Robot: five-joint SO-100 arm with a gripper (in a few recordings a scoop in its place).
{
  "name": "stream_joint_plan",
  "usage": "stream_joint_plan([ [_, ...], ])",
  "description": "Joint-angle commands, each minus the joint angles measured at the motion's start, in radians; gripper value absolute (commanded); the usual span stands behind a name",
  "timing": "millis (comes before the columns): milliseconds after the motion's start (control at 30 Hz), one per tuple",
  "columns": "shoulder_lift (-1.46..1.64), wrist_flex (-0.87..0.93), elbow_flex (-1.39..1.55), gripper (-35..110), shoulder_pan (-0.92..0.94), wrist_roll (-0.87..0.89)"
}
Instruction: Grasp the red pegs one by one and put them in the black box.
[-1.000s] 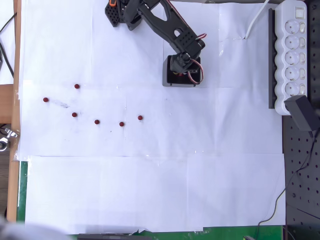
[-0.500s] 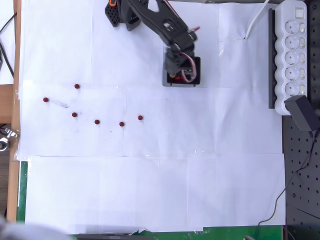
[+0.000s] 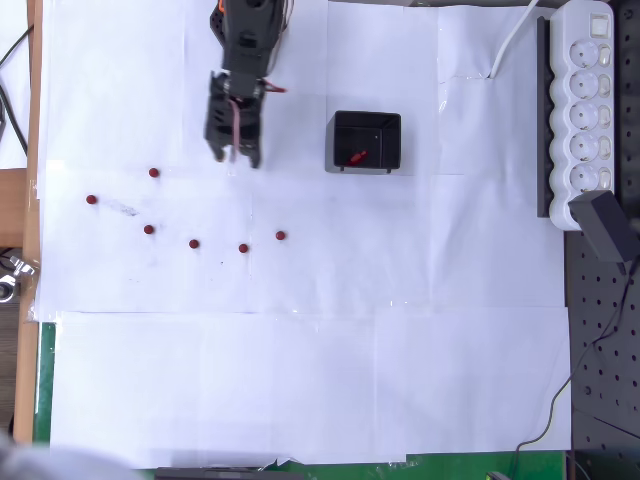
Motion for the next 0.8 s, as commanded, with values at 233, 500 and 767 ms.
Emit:
stream_joint_plan([
  [233, 0.156, -0.591, -0.170, 23, 0.270, 0.026],
  [500, 0.279, -0.735, -0.163, 23, 0.299, 0.023],
  [767, 0.416, -0.842, -0.124, 23, 0.299, 0.040],
])
